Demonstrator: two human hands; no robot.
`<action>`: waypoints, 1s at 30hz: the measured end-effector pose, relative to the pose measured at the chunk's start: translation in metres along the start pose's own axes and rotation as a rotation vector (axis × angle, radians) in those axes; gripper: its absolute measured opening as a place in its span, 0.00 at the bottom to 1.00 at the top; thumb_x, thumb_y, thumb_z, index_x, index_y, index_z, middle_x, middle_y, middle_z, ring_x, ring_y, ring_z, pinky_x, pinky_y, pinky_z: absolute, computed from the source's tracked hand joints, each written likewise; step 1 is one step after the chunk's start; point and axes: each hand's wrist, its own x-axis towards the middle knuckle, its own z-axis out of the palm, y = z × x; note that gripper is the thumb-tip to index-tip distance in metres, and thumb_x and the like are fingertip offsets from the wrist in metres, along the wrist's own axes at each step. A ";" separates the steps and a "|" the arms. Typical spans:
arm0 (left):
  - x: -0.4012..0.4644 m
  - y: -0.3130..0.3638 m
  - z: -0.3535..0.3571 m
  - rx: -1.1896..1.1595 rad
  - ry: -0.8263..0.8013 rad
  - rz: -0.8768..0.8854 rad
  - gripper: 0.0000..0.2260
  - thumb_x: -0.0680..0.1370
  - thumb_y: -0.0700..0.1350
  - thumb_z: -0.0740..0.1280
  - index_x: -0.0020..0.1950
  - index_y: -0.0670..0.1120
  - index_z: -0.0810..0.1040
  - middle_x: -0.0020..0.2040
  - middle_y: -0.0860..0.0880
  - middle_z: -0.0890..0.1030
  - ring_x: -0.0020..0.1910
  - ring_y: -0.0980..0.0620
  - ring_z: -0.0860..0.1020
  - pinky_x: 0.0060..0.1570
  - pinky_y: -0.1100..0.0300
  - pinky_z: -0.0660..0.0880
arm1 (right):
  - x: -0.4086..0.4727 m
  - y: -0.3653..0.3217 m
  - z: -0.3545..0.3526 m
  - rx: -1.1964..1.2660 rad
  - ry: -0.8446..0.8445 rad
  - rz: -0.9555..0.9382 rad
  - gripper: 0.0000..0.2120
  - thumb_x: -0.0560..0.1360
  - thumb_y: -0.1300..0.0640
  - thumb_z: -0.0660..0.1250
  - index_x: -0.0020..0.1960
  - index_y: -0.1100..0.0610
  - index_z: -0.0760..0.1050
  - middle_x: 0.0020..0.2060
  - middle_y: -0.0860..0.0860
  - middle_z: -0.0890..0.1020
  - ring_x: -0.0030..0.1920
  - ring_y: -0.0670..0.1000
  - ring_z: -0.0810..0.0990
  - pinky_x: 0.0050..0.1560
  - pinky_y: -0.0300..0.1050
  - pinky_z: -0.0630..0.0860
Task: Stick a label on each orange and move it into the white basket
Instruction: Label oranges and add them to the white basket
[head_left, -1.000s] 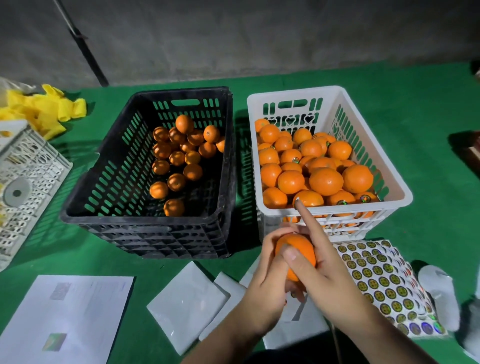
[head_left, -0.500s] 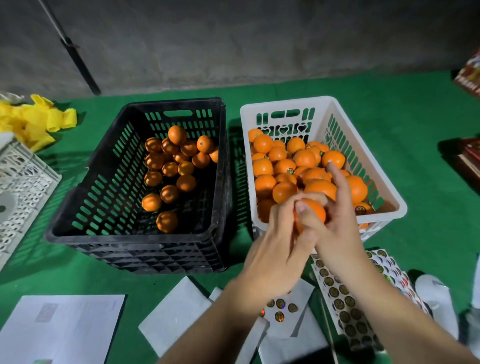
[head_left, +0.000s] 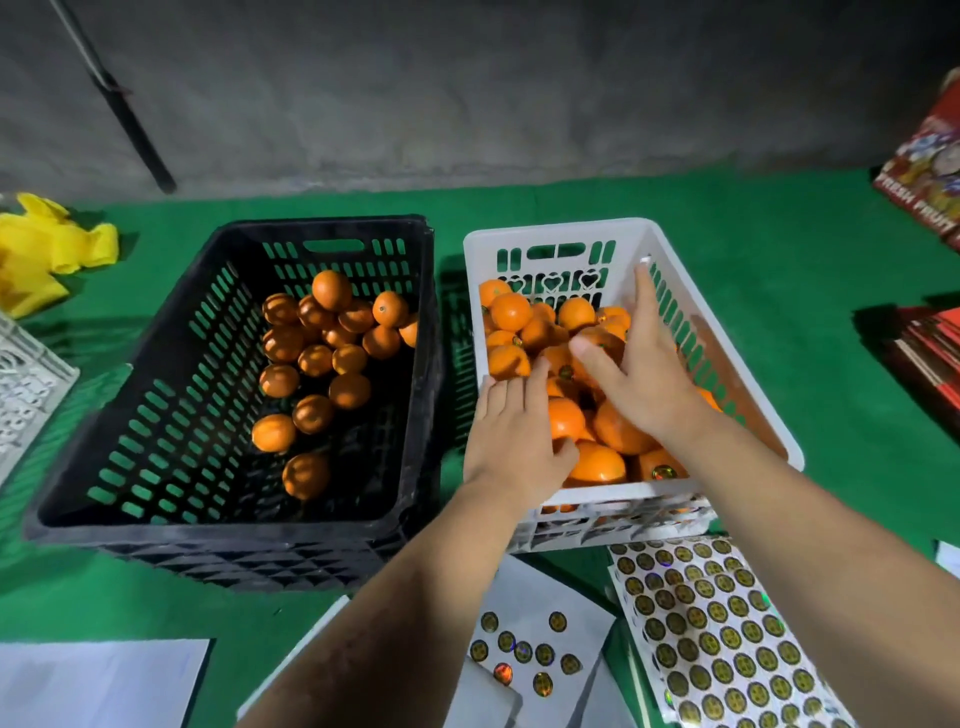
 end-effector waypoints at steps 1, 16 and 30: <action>0.000 0.001 0.001 0.035 -0.018 0.001 0.42 0.76 0.61 0.66 0.83 0.47 0.52 0.76 0.46 0.67 0.78 0.44 0.61 0.82 0.45 0.45 | -0.003 0.005 -0.007 -0.046 -0.080 0.034 0.52 0.75 0.30 0.68 0.79 0.34 0.31 0.81 0.55 0.60 0.79 0.48 0.59 0.76 0.49 0.58; 0.106 -0.002 -0.029 -0.070 -0.002 0.029 0.32 0.77 0.57 0.71 0.79 0.55 0.65 0.74 0.49 0.66 0.73 0.41 0.65 0.72 0.47 0.66 | 0.068 0.019 -0.017 -0.157 -0.149 -0.014 0.50 0.72 0.47 0.79 0.80 0.37 0.47 0.66 0.55 0.76 0.68 0.57 0.73 0.68 0.57 0.71; 0.103 -0.016 -0.035 0.698 -0.790 0.244 0.37 0.76 0.69 0.67 0.81 0.55 0.64 0.82 0.42 0.55 0.78 0.31 0.55 0.78 0.34 0.52 | -0.017 0.063 -0.067 -0.468 -0.721 0.208 0.55 0.76 0.39 0.71 0.73 0.27 0.23 0.74 0.54 0.73 0.77 0.58 0.64 0.78 0.56 0.60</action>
